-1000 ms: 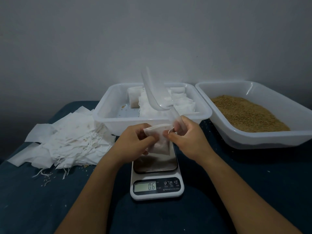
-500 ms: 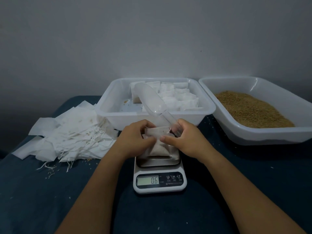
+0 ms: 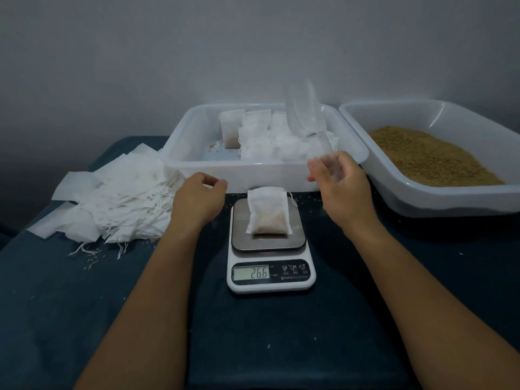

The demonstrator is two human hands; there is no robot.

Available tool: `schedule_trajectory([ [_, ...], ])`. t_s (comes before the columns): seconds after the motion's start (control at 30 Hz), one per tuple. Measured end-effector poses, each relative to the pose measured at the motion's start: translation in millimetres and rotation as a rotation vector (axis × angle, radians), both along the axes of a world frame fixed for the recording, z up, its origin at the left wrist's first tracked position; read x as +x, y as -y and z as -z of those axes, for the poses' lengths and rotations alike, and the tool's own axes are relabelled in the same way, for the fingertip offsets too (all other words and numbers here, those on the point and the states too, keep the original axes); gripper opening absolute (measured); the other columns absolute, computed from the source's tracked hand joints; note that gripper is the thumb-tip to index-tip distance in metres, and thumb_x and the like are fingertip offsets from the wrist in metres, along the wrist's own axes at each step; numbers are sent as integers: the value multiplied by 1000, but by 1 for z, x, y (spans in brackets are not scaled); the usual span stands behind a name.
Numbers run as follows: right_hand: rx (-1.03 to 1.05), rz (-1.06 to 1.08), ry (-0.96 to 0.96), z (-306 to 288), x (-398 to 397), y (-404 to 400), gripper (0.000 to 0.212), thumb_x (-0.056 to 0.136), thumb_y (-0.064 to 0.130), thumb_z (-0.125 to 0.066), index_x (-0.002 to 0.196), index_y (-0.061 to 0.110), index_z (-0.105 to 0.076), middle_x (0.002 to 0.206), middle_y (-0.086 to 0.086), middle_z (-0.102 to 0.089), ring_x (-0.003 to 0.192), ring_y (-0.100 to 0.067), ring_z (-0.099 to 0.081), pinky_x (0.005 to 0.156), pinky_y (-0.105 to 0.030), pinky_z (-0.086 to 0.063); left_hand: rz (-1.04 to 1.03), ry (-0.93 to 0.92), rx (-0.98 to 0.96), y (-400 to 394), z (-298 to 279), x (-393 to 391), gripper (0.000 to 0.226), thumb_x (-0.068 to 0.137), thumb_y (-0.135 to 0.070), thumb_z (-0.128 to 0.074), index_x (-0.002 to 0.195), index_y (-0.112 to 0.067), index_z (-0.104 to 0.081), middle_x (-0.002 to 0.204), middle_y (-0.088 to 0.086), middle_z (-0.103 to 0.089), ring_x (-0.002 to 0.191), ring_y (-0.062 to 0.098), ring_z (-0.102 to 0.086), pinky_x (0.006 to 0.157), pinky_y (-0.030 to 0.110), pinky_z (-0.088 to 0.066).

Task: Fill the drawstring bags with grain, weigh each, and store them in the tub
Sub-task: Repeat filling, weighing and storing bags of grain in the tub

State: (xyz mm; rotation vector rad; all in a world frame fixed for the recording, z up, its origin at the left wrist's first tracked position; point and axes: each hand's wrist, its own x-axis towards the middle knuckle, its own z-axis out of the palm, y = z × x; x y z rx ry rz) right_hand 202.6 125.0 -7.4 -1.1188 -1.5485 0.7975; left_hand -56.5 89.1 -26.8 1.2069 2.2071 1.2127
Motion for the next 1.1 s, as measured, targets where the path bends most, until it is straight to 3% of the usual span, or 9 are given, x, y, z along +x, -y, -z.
schedule_trajectory([
  [0.1, -17, 20, -12, 0, 1, 0, 36, 97, 59, -62, 117, 30, -65, 92, 22, -74, 76, 6, -65, 76, -34, -51, -3, -6, -27, -1, 2, -3, 15, 95, -44, -64, 95, -29, -63, 85, -14, -63, 77, 11, -65, 82, 36, -53],
  [0.23, -13, 22, 4, -1, 1, 0, 36, 98, 60, -59, 128, 40, -60, 90, 22, -73, 79, 2, -66, 75, -39, -54, 12, 9, -27, -1, 1, 0, 16, 95, -43, -65, 86, -30, -60, 81, -12, -65, 71, 11, -67, 79, 35, -53],
  [0.37, 5, 17, 22, 0, 0, 0, 30, 100, 57, -59, 124, 39, -60, 92, 23, -72, 74, 6, -66, 73, -36, -52, 30, 7, -26, -1, 1, 3, 15, 94, -41, -67, 85, -31, -61, 82, -14, -64, 73, 9, -65, 76, 32, -49],
  [0.47, 8, 19, 25, 1, 0, -2, 31, 102, 54, -59, 124, 32, -60, 95, 15, -74, 65, 9, -63, 69, -30, -51, 34, 19, -20, -1, 1, 4, 13, 93, -40, -68, 87, -31, -63, 82, -14, -64, 71, 8, -64, 70, 30, -46],
  [0.67, 3, 2, -13, 3, 0, -2, 20, 99, 44, -62, 113, 30, -59, 92, 14, -74, 60, 3, -62, 52, -16, -49, 53, 39, -10, 0, -2, 6, 12, 93, -40, -68, 89, -29, -64, 83, -11, -66, 66, 10, -66, 60, 27, -45],
  [0.77, -6, 6, 2, 3, 0, -3, 16, 91, 38, -65, 102, 31, -57, 92, 13, -72, 59, -7, -63, 53, -27, -55, 65, 44, -11, -1, -2, 7, 12, 93, -39, -69, 91, -28, -66, 85, -11, -66, 67, 9, -66, 58, 26, -45],
  [0.83, -23, 4, 0, 4, 0, -3, 16, 89, 32, -68, 100, 31, -57, 92, 20, -69, 68, -18, -68, 57, -40, -60, 71, 45, -8, -1, -1, 8, 11, 93, -38, -69, 92, -27, -67, 87, -11, -66, 72, 9, -66, 61, 27, -46],
  [0.93, -23, -1, 10, 5, -1, -2, 16, 88, 33, -69, 98, 31, -56, 97, 7, -68, 80, -27, -69, 64, -56, -60, 88, 55, 0, -1, -1, 9, 8, 93, -37, -69, 91, -30, -67, 88, -10, -68, 79, 11, -66, 71, 30, -51],
  [1.1, 2, 15, 38, 2, -2, 1, 16, 89, 40, -67, 97, 33, -55, 96, 2, -70, 76, -29, -68, 67, -58, -59, 169, 65, 46, 0, -3, 17, 5, 92, -35, -71, 93, -31, -69, 85, -7, -73, 80, 9, -70, 73, 28, -54],
])
